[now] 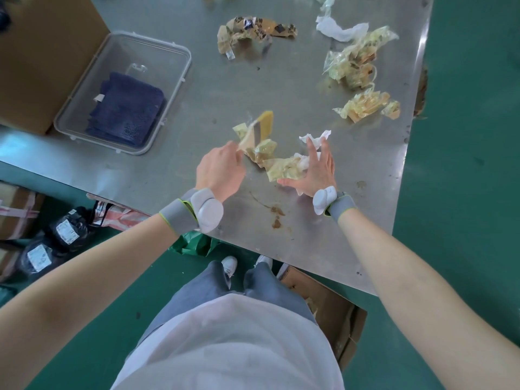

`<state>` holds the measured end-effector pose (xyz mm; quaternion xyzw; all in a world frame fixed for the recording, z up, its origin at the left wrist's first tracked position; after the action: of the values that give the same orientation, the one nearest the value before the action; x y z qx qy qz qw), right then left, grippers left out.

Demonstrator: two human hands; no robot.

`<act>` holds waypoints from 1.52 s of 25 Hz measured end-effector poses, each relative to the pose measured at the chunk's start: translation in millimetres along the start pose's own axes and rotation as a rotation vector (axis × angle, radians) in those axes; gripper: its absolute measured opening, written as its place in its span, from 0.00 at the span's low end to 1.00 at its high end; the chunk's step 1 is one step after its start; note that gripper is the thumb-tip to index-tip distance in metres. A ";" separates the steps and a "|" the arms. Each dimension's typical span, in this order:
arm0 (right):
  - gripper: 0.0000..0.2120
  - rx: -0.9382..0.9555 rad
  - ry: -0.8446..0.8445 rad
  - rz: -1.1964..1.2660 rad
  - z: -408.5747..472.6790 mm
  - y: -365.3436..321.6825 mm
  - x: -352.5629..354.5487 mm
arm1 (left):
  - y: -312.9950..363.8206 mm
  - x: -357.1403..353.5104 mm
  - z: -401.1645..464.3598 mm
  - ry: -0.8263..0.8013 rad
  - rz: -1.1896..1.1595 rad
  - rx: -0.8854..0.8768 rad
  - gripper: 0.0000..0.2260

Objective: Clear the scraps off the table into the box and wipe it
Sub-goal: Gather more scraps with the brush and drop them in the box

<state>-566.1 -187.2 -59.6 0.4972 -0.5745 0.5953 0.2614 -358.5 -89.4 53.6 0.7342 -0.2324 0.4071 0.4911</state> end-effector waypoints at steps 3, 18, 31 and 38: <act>0.60 -0.001 -0.030 -0.023 3.5 -0.4 -1.3 | -19.5 30.8 7.4 0.102 0.056 0.113 0.09; 0.62 0.168 -0.157 -0.101 16.2 -14.5 -5.7 | 6.1 -48.4 19.3 -0.211 0.112 0.101 0.12; 0.42 0.253 -0.071 -0.103 27.4 -31.5 -10.9 | 17.4 -50.3 36.0 -0.338 0.076 0.058 0.13; 0.34 0.229 -0.110 -0.198 26.4 -40.7 -20.8 | 10.4 -46.0 36.8 -0.299 0.095 0.106 0.10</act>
<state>-514.8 -198.5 -65.0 0.6097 -0.4645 0.6002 0.2287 -378.3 -129.9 14.3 0.7997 -0.3155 0.3278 0.3918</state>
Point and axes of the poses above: each hand's wrist, its own z-axis towards the middle knuckle, its own x-axis out of the back of the hand, y = z × x, the point moved 7 cm from there along z, towards the middle knuckle, and after that the axes turned 9 degrees about -z, right-handed, at the moved point
